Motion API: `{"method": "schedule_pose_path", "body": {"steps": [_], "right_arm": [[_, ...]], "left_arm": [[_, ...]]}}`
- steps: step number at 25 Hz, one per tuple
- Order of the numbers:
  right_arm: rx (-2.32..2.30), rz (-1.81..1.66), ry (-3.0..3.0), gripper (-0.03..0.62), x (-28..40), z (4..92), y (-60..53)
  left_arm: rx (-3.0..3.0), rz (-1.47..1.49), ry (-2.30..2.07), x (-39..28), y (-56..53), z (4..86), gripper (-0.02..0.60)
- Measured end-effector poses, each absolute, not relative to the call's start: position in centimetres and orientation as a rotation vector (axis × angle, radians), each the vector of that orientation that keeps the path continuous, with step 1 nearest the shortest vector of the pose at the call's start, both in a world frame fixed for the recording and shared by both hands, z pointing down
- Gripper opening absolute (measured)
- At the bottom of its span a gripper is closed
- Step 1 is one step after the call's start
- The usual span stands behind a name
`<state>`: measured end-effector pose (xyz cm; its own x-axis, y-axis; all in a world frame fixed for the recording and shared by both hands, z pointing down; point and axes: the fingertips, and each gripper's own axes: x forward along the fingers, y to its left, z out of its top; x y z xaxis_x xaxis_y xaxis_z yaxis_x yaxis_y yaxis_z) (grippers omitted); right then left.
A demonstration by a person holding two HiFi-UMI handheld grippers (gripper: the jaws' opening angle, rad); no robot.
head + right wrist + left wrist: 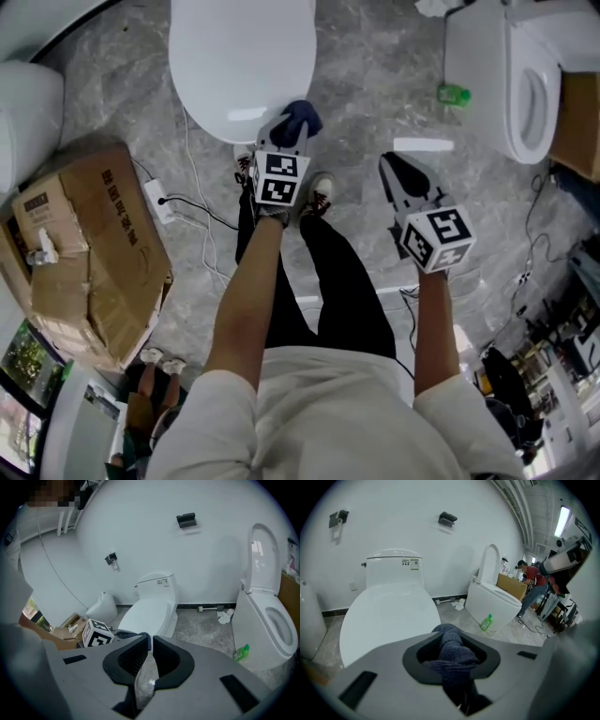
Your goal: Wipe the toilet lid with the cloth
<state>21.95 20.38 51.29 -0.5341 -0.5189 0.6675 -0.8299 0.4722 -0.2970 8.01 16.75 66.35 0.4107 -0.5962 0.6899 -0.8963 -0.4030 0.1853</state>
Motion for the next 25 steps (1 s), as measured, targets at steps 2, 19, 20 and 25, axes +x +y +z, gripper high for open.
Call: {"method": "schedule_pose_path", "body": {"steps": [2, 19, 20, 25], "right_arm": [[1.137, 0.815, -2.235, 0.052, 22.4, 49.9, 19.6], [1.186, 0.571, -2.436, 0.052, 21.5, 33.1, 12.3], [1.180, 0.547, -2.448, 0.052, 21.3, 32.0, 11.9], [1.184, 0.430, -2.488, 0.052, 20.6, 26.3, 10.4]], "left_arm": [[2.154, 0.693, -1.271, 8.3, 15.8, 64.1, 0.087], [2.319, 0.526, -1.531, 3.7, 10.1, 40.2, 0.087], [2.336, 0.522, -1.543, 3.6, 10.0, 38.6, 0.087], [2.410, 0.488, -1.609, 2.5, 9.1, 31.5, 0.087]]}}
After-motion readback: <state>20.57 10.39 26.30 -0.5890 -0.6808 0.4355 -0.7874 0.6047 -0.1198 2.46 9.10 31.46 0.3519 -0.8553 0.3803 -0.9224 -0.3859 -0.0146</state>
